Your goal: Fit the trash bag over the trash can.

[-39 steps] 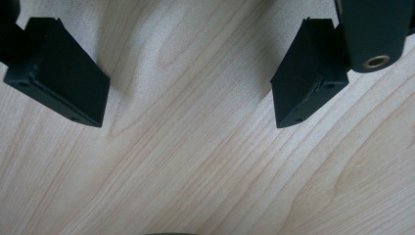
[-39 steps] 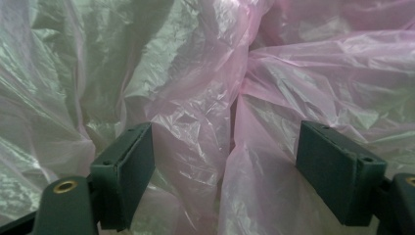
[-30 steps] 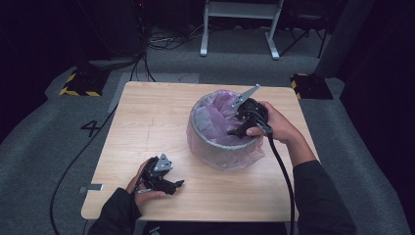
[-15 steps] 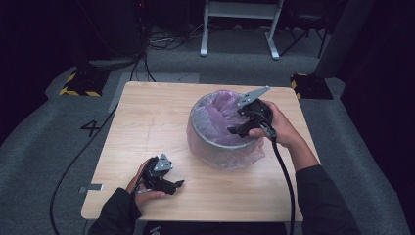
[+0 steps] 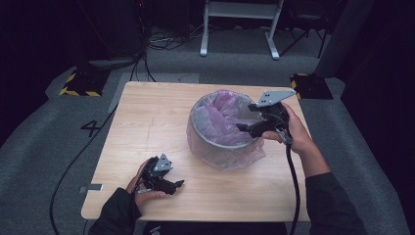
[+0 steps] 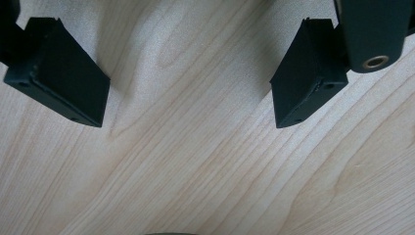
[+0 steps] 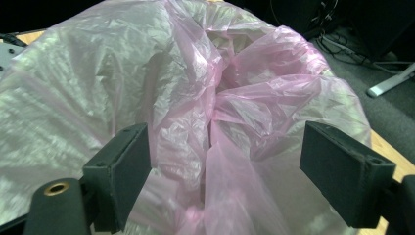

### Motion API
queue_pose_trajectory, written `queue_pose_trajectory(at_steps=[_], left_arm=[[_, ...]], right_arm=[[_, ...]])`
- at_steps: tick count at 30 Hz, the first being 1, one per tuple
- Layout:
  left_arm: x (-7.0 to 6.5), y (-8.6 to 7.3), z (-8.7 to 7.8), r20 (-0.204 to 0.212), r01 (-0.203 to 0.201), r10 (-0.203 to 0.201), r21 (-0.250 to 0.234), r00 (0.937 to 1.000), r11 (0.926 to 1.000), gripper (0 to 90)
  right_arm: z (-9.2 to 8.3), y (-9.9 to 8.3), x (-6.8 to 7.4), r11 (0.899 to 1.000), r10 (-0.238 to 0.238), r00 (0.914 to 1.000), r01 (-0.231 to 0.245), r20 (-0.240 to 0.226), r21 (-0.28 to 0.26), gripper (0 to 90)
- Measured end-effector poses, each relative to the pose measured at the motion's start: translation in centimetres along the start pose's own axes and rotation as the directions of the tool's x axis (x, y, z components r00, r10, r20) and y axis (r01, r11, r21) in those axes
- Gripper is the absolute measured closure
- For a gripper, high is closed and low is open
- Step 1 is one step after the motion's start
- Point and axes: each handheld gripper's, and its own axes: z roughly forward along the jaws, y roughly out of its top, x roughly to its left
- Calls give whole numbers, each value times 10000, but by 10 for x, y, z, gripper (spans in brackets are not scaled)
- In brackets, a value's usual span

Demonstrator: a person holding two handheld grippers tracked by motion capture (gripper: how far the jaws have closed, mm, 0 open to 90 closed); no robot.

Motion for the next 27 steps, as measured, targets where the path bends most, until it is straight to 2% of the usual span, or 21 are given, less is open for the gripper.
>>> queue_pose_trajectory(at_steps=[9, 18, 23, 27], left_arm=[[0, 0, 0, -1, -1, 1, -1, 10000, 10000, 138], [0, 0, 0, -4, 1, -1, -1, 10000, 10000, 138], [0, 0, 0, -1, -1, 1, 0, 10000, 10000, 138], [0, 0, 0, -2, -1, 1, 0, 10000, 10000, 138]], right_arm=[[-21, -12, 5, 9993, -14, 9997, 23, 237, -383, 186], [-41, -29, 16, 9976, -310, 9968, 354, 732, -597, 180], [-48, -37, 20, 9963, -295, 9962, 360, 821, -783, 177], [-50, -44, 23, 9965, -408, 9942, 477, 990, -685, 176]])
